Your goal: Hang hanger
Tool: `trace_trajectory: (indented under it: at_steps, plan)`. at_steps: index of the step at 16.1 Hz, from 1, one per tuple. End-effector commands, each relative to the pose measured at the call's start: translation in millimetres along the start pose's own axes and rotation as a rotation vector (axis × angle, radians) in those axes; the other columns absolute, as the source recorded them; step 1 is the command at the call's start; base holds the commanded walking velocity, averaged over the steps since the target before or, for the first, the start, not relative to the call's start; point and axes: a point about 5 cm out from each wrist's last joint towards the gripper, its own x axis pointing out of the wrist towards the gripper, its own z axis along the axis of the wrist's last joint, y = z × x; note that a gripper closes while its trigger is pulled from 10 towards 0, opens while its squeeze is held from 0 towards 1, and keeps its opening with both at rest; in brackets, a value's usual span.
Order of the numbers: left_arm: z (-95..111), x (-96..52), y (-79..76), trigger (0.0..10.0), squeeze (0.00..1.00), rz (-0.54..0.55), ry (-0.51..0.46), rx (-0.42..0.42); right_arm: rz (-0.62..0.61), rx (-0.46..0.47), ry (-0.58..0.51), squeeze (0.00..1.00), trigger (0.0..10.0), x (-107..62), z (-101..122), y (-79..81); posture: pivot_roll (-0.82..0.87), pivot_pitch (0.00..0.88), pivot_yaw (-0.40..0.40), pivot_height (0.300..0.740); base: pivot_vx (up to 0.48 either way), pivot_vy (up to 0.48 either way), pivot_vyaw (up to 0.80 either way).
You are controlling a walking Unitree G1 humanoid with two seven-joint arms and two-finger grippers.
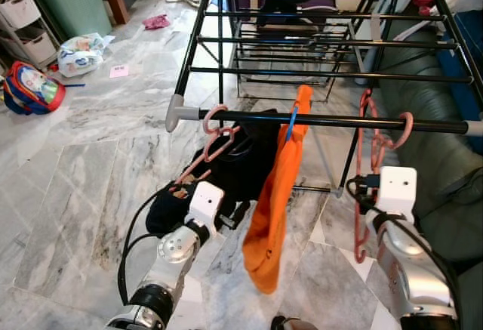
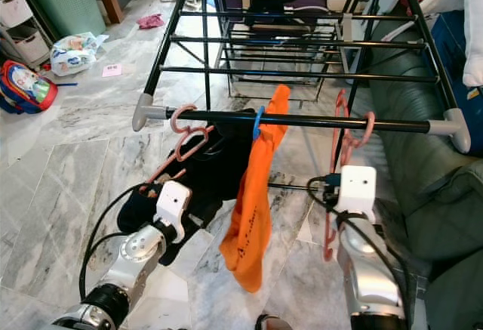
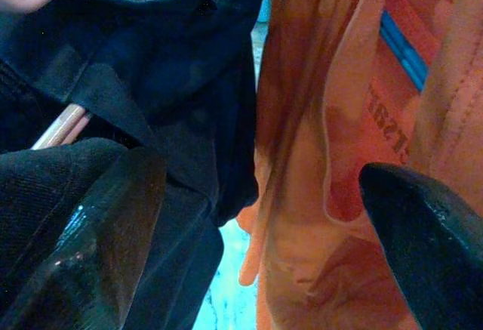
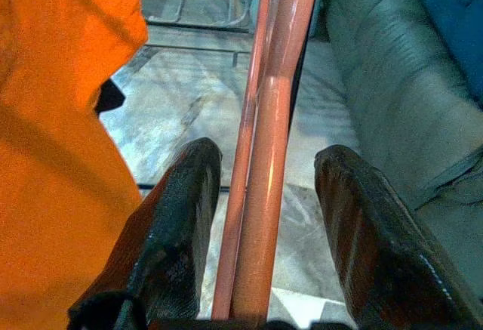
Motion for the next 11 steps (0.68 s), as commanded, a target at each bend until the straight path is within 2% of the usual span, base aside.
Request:
trace_trajectory:
  at_steps: [1, 4, 7, 11]
  plan:
    - [-5.3, -2.3, 1.0, 10.0, 0.00, -0.006, 0.030, 0.011, -0.031, -0.004, -0.038, 1.00, 10.0, -6.3, 3.2, 1.0, -0.16, 0.133, 0.055, 0.740, 0.000, 0.000, 0.00]
    - [-3.7, -1.4, 1.0, 10.0, 0.00, -0.016, 0.026, 0.016, -0.118, -0.016, -0.102, 1.00, 10.0, -16.4, 4.2, -1.4, -0.16, 0.136, 0.062, 0.740, 0.000, 0.000, 0.00]
    - [-3.4, -1.6, 1.1, 10.0, 0.00, -0.019, 0.023, 0.020, -0.143, -0.026, -0.156, 1.00, 10.0, -22.8, 8.8, -5.1, -0.16, 0.141, 0.064, 0.740, 0.000, 0.000, 0.00]
    - [-0.8, -7.5, 8.3, 10.0, 0.00, 0.065, -0.009, 0.067, -0.172, -0.038, -0.242, 1.00, 10.0, -38.6, 12.4, -0.5, -0.13, 0.166, 0.070, 0.740, 0.000, 0.000, 0.00]
